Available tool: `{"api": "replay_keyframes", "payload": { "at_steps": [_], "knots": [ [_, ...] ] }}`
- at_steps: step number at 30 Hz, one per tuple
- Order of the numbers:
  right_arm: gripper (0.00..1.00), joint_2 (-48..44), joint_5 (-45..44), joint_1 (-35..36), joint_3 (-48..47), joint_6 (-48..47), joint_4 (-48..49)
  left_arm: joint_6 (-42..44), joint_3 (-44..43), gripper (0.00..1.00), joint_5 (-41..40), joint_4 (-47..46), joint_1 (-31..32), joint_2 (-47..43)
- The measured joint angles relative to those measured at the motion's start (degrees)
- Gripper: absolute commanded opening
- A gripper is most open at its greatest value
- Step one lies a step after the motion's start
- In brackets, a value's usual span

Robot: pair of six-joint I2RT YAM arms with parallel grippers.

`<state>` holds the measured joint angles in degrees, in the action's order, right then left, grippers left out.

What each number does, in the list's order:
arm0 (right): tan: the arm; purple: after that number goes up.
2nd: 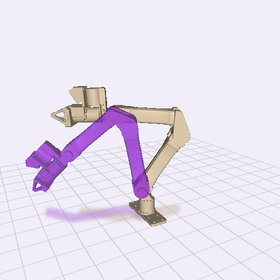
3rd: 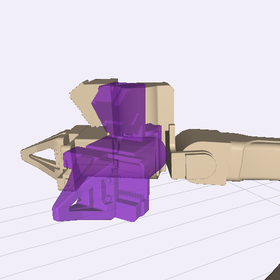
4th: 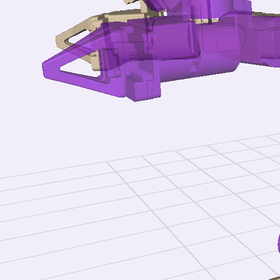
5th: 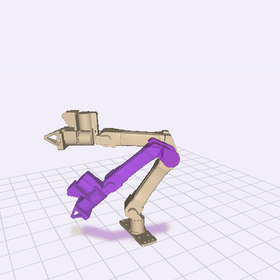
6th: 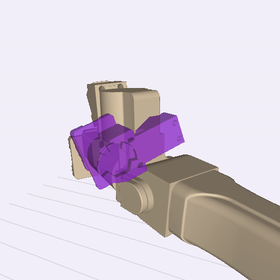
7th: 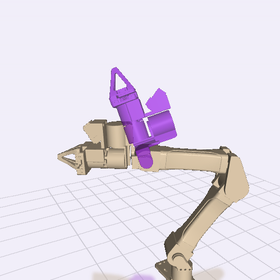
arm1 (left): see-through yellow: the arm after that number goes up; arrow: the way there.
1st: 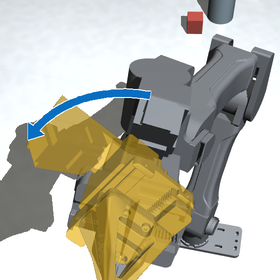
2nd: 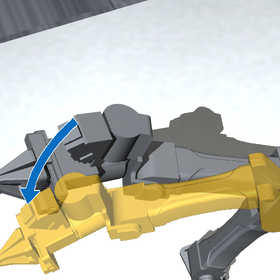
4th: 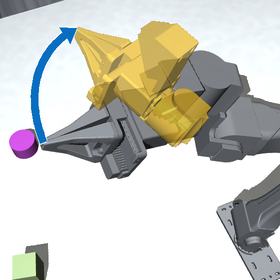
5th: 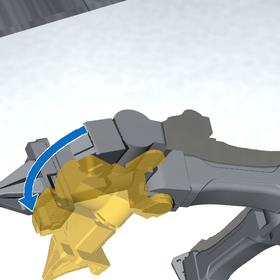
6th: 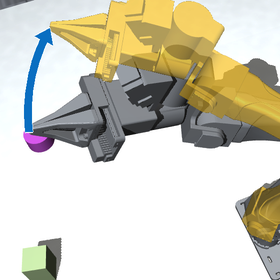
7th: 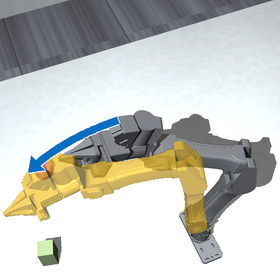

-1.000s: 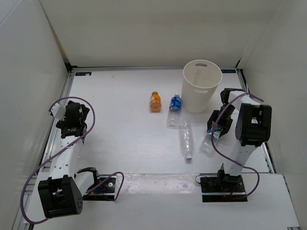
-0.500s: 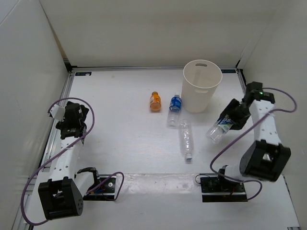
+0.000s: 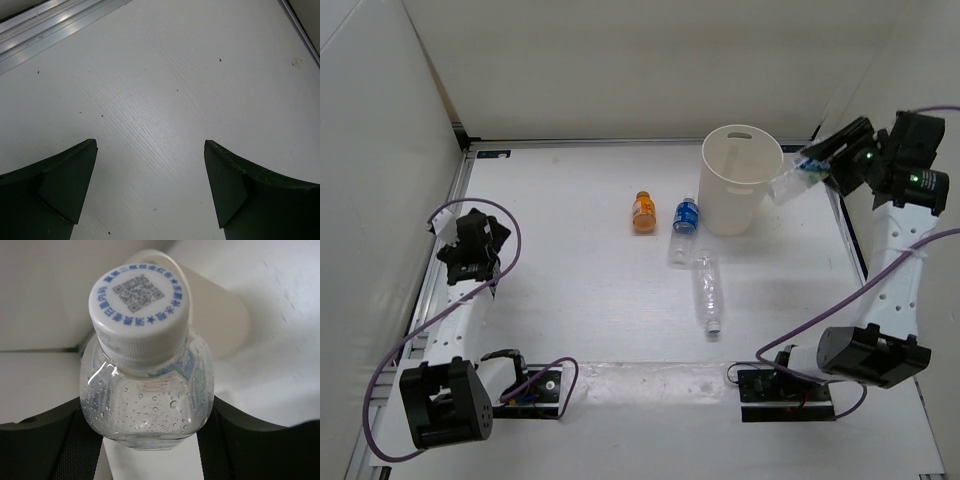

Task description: Put the plastic bottles in the bin

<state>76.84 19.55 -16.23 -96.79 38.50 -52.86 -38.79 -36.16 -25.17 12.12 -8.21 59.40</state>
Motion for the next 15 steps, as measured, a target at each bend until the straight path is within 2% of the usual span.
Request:
{"api": "replay_keyframes", "payload": {
  "at_steps": [4,6,10,15],
  "knots": [
    [0.33,5.0,1.2,2.2,-7.8,3.9,7.3,0.8,-1.4,0.99,3.1,1.7,-0.1,1.2],
    [0.36,9.4,1.2,4.3,-12.9,4.7,9.7,0.9,-2.9,0.99,4.7,2.8,-0.1,2.3],
    [0.38,19.9,-0.2,9.4,-22.6,4.3,11.0,0.5,-7.0,0.99,8.9,6.0,-0.9,5.5],
    [0.43,26.9,-5.5,13.7,-25.1,2.9,9.1,-0.5,-12.1,0.99,16.2,9.8,-2.3,10.1]
  ]
}}
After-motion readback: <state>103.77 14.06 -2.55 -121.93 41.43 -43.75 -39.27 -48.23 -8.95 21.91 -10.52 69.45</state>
